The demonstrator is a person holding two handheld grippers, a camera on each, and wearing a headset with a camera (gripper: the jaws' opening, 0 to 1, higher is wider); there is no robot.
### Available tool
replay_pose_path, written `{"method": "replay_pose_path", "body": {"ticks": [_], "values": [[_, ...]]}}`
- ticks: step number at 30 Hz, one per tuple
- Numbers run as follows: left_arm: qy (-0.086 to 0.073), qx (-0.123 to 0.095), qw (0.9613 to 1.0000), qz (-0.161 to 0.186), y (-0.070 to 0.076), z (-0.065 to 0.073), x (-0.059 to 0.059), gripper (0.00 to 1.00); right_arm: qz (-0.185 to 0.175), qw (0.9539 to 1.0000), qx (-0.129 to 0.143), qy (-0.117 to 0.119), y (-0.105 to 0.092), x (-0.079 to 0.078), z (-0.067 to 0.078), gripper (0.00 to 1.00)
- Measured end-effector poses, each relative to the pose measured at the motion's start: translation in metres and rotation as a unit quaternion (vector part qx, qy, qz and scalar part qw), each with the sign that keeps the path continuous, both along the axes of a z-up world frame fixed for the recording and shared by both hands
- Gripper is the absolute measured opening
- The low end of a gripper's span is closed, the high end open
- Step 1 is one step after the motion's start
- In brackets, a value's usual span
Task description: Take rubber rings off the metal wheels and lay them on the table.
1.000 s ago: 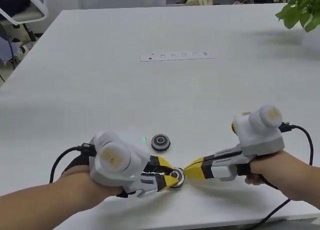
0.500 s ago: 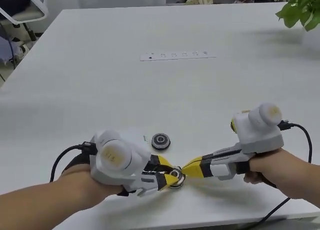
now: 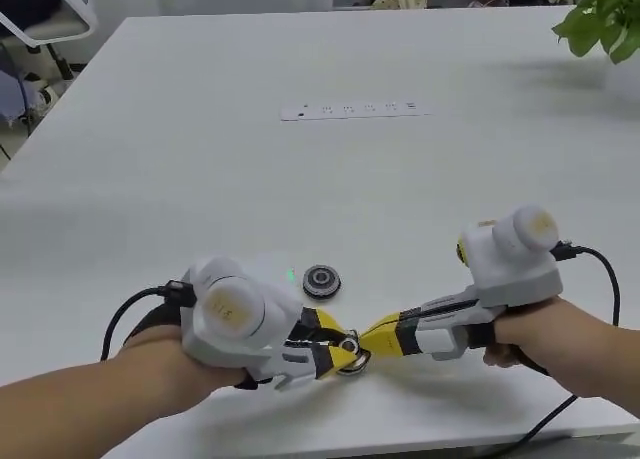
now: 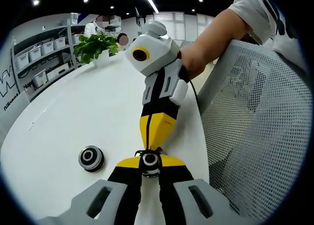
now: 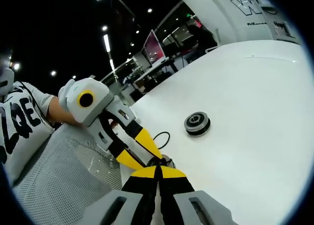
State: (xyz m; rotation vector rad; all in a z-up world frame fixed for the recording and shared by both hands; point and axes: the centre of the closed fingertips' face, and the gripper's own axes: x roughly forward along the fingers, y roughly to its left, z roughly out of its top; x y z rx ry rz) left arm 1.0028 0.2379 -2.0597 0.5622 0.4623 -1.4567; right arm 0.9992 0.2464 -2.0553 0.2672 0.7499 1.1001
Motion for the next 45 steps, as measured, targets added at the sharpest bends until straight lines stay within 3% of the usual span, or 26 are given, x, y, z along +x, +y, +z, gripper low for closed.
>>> {"method": "replay_pose_path", "body": {"ticks": [3, 4, 5, 12, 23, 31, 40, 45], "values": [[-0.001, -0.001, 1.0, 0.0, 0.0, 0.0, 0.0, 0.07, 0.015, 0.9997, 0.02, -0.007, 0.007, -0.001, 0.007, 0.0], [-0.001, -0.002, 1.0, 0.0, -0.001, 0.0, 0.0, 0.07, 0.009, 0.9998, 0.015, 0.003, 0.008, -0.002, 0.006, 0.0], [-0.001, -0.002, 1.0, 0.001, -0.001, 0.0, 0.001, 0.07, 0.023, 0.9994, -0.009, -0.023, 0.007, -0.001, 0.001, 0.0], [0.001, -0.004, 1.0, 0.003, -0.001, 0.0, 0.0, 0.07, 0.002, 0.9999, 0.008, -0.012, -0.002, 0.006, 0.0, 0.0], [0.013, -0.011, 0.9998, 0.006, -0.002, 0.001, -0.001, 0.08, 0.0, 0.9999, 0.002, -0.014, -0.006, 0.007, -0.001, 0.0], [0.011, -0.006, 0.9999, -0.001, 0.0, 0.002, 0.0, 0.1, -0.003, 0.9999, 0.005, -0.013, -0.007, 0.008, 0.0, 0.0], [0.004, -0.001, 0.9996, -0.028, 0.005, 0.012, -0.011, 0.19, -0.003, 0.9998, 0.012, -0.013, -0.006, 0.008, 0.002, 0.0], [0.019, -0.018, 0.9994, -0.022, 0.005, 0.023, -0.012, 0.24, -0.003, 0.9998, 0.014, -0.014, -0.007, 0.008, 0.005, 0.0]]}}
